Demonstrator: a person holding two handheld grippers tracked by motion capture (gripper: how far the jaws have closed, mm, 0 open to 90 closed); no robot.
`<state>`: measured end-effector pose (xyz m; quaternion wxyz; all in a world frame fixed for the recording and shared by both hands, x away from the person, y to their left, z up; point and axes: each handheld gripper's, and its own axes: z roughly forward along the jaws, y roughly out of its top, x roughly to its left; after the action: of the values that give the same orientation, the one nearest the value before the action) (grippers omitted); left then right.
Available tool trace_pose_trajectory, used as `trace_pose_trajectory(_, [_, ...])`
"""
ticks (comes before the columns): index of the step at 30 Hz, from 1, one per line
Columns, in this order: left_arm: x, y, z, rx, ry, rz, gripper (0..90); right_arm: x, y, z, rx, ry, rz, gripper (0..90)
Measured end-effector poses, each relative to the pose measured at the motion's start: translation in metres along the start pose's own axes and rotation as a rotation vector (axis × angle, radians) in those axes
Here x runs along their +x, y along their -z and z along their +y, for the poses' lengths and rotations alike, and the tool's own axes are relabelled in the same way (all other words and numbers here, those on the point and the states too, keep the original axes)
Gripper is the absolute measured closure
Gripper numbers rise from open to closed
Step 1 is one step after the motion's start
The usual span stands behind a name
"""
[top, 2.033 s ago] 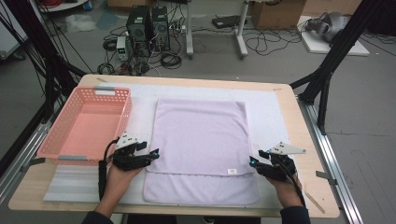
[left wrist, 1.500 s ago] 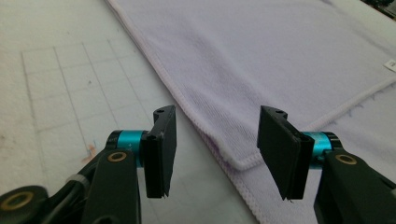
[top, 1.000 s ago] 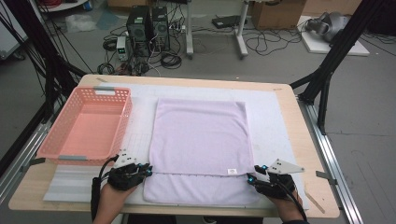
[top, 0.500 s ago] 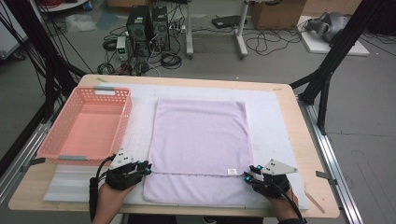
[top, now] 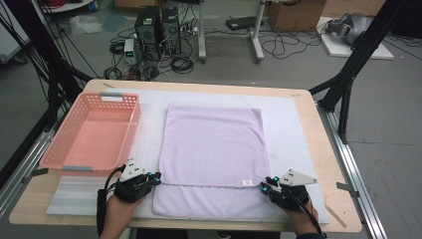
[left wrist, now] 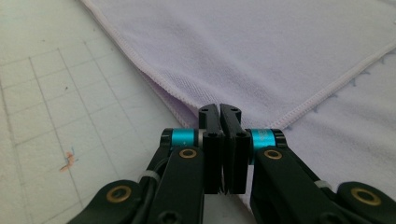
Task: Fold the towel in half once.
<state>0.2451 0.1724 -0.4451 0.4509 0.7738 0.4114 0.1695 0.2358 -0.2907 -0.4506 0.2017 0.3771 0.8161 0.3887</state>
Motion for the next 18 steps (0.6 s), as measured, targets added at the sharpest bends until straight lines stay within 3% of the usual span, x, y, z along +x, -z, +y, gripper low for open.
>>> trace_pose_trajectory(3, [0.001, 0.005, 0.001, -0.028, 0.029, -0.018, 87.4, -0.001, -0.001, 0.001, 0.000, 0.011, 0.005, 85.9])
trace_pose_trajectory(9, [0.001, 0.012, 0.004, -0.073, 0.080, -0.047, 87.8, -0.002, 0.003, 0.001, -0.014, 0.040, 0.019, 87.6])
trace_pose_trajectory(13, [-0.001, 0.018, 0.003, -0.072, 0.143, -0.069, 87.8, -0.002, 0.014, 0.000, -0.039, 0.035, 0.040, 87.7])
trace_pose_trajectory(18, [-0.008, 0.030, 0.000, -0.076, 0.155, -0.102, 87.9, 0.000, 0.026, -0.001, -0.053, 0.046, 0.064, 87.8])
